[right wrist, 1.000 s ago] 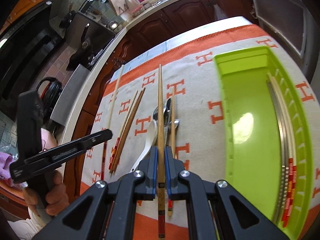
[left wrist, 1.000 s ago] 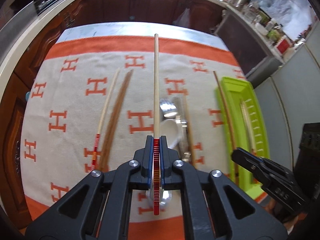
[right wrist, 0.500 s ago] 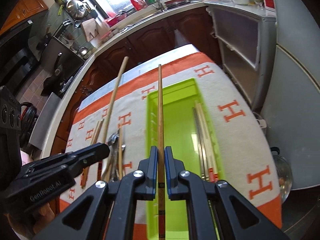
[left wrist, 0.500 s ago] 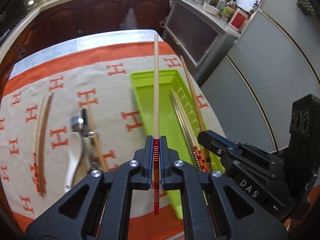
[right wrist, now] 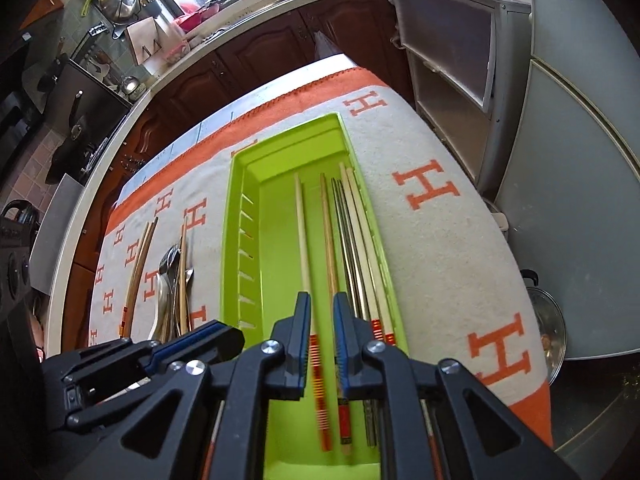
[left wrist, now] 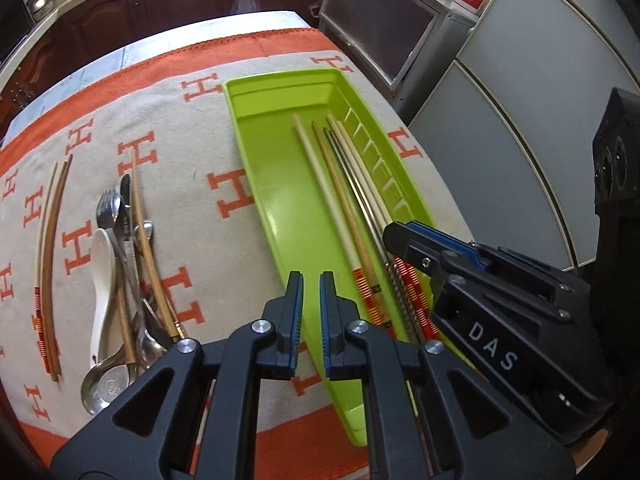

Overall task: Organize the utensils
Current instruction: 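Carry both chopsticks over the green tray and open both tools to release, then move both open tools back over the remaining chopsticks on the blanket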

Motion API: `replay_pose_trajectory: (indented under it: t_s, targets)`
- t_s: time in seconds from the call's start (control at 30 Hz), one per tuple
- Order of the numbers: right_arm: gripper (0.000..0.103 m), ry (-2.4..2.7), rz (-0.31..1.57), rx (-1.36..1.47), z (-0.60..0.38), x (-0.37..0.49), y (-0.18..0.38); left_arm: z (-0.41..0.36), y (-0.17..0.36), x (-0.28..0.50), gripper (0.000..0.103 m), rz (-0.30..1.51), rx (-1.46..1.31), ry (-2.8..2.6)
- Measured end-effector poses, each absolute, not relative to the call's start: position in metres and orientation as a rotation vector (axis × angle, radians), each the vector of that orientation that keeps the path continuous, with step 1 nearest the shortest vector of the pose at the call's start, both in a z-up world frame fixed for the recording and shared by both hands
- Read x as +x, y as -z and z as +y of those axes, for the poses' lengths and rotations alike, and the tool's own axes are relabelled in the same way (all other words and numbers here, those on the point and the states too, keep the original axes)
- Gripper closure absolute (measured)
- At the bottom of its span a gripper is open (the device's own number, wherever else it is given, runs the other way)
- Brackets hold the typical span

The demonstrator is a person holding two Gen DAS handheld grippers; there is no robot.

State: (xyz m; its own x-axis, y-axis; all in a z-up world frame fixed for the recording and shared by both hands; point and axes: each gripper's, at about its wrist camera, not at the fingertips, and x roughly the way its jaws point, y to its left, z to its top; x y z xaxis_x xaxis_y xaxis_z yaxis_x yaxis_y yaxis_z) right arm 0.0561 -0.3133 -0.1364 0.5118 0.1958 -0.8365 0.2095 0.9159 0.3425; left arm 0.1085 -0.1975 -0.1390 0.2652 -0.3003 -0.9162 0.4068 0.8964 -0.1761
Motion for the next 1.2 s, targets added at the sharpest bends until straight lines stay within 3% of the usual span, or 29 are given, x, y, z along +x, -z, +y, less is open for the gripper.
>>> replay_pose_trajectory:
  t_s: [0.13,0.2,1.2]
  targets:
    - [0.092,0.001,1.044,0.432,-0.308,0.055,0.135,-0.183,0.133,0.103,0.077,1.185,0.107,0.453]
    - [0.092,-0.001,1.043,0.434,-0.305,0.054,0.134,-0.176,0.128,0.1,0.074,1.166,0.107,0.442]
    - [0.092,-0.103,1.061,0.324,-0.208,0.049,0.109,-0.045,0.088,0.072,0.073,1.006,0.077,0.291]
